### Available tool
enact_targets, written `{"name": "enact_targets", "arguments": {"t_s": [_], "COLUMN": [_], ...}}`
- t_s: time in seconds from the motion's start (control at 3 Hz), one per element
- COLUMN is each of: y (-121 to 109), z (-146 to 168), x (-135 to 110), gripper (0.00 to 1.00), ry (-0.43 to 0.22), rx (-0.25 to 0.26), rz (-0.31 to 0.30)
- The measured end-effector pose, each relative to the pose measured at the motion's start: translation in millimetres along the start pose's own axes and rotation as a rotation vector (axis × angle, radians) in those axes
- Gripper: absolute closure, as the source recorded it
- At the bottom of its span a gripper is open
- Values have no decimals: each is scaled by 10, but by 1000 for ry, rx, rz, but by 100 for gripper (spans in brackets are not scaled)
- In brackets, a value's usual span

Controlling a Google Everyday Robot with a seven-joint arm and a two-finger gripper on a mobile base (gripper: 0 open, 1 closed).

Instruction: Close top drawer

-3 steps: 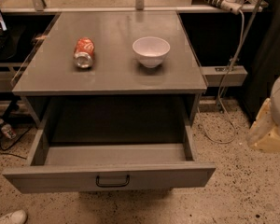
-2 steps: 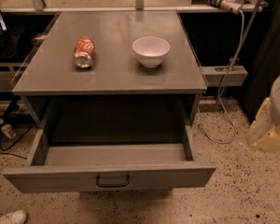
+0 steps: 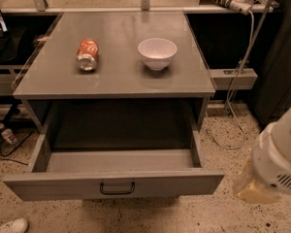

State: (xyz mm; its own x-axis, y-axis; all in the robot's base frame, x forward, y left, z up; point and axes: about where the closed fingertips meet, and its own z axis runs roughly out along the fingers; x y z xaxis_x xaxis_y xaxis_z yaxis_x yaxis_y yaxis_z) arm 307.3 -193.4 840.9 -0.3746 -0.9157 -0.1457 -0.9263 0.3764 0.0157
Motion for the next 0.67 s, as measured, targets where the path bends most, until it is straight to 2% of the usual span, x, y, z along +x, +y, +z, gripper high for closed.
{"name": "enact_targets", "arguments": {"t_s": [0.33,0.67], "y": [178,182], "z": [609,690], "x": [-74,-91], "gripper": [100,100], "ry": [-17,-22], "rx": [-91,-106], "rz": [30,32]}}
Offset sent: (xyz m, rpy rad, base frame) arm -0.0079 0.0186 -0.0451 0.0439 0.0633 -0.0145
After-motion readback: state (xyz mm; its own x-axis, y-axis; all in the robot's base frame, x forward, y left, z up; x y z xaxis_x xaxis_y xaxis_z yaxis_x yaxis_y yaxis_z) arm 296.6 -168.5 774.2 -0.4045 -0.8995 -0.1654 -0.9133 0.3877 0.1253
